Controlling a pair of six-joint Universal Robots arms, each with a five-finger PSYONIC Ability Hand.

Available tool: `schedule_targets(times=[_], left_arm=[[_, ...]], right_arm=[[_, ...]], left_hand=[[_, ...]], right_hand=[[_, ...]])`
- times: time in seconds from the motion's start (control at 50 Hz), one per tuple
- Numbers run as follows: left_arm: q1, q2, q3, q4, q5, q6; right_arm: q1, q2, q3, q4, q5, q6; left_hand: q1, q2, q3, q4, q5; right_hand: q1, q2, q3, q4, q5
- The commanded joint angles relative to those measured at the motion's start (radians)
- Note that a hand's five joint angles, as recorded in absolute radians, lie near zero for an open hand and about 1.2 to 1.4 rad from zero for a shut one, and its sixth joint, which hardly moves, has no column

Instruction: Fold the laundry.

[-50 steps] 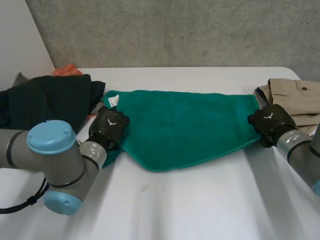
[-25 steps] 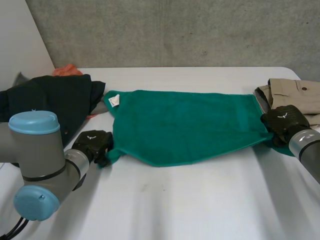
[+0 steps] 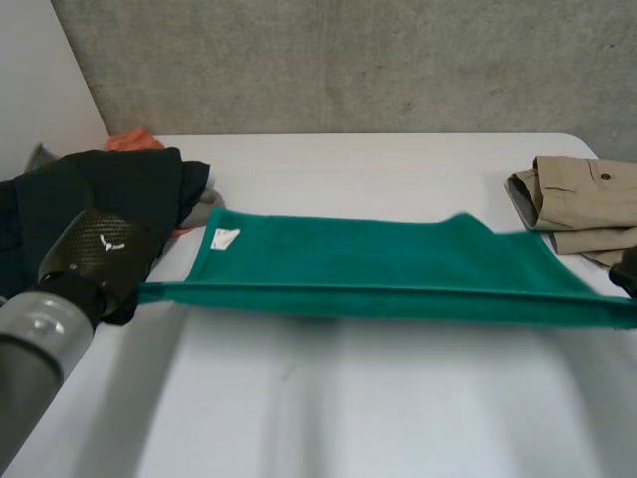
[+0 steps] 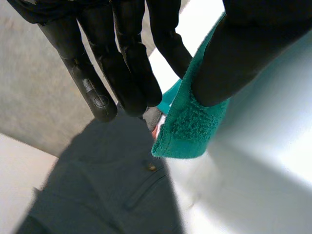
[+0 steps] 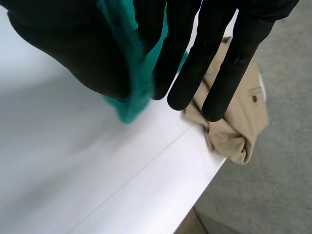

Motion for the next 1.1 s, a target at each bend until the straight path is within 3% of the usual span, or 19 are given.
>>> schedule_targets(times=[0.02, 0.14, 0.26, 0.38, 0.46, 0.54, 0.58, 0.68, 0.84, 0.96, 1.1], left_arm=[[-0.044, -0.018, -0.018, -0.005, 0.004, 0.092], [-0.077, -0.261, 0.076, 0.058, -0.002, 0.098], [-0.105, -0.497, 0.302, 0.152, -0.007, 0.112], [-0.105, -0.601, 0.6, 0.282, -0.01, 0.126], [-0.102, -0.598, 0.764, 0.512, -0.011, 0.126], [-0.094, -0.551, 0.778, 0.85, -0.008, 0.115], [-0.096, -0.532, 0.771, 0.926, -0.011, 0.112], [-0.099, -0.528, 0.705, 0.904, -0.011, 0.103], [-0.079, -0.537, 0.535, 0.824, -0.014, -0.001], [-0.054, -0.565, 0.367, 0.818, -0.005, -0.034], [-0.079, -0.618, 0.203, 0.799, -0.007, -0.025]], right_arm=[[-0.01, -0.016, 0.016, 0.023, -0.023, -0.017], [-0.001, 0.146, -0.004, -0.104, -0.011, 0.008], [0.036, 0.26, -0.1, -0.225, 0.024, 0.022], [0.143, 0.378, -0.361, -0.414, 0.119, 0.114], [0.191, 0.374, -0.484, -0.616, 0.133, 0.215], [0.195, 0.363, -0.487, -0.886, 0.13, 0.325], [0.198, 0.34, -0.47, -0.993, 0.135, 0.371], [0.197, 0.311, -0.452, -0.977, 0.133, 0.399], [0.201, 0.329, -0.366, -0.942, 0.103, 0.413], [0.212, 0.433, -0.271, -0.894, 0.006, 0.419], [0.212, 0.529, -0.209, -0.785, -0.003, 0.407]], left_hand=[[0.238, 0.202, 0.203, 0.199, 0.236], [0.238, 0.202, 0.203, 0.199, 0.236], [0.238, 0.202, 0.203, 0.199, 0.236], [0.238, 0.202, 0.203, 0.199, 0.236], [0.238, 0.202, 0.203, 0.199, 0.236], [0.238, 0.202, 0.203, 0.199, 0.236], [0.238, 0.202, 0.203, 0.199, 0.236], [0.238, 0.202, 0.203, 0.199, 0.236], [0.238, 0.202, 0.203, 0.199, 0.236], [0.238, 0.202, 0.203, 0.199, 0.236], [0.238, 0.202, 0.203, 0.199, 0.236]], right_hand=[[0.26, 0.214, 0.201, 0.195, 0.207], [0.26, 0.214, 0.201, 0.195, 0.207], [0.26, 0.214, 0.201, 0.195, 0.207], [0.26, 0.214, 0.201, 0.195, 0.207], [0.26, 0.214, 0.201, 0.195, 0.207], [0.26, 0.214, 0.201, 0.195, 0.207], [0.26, 0.214, 0.201, 0.195, 0.207], [0.26, 0.214, 0.201, 0.195, 0.207], [0.26, 0.214, 0.201, 0.195, 0.207], [0.26, 0.214, 0.201, 0.195, 0.207], [0.26, 0.214, 0.201, 0.195, 0.207]])
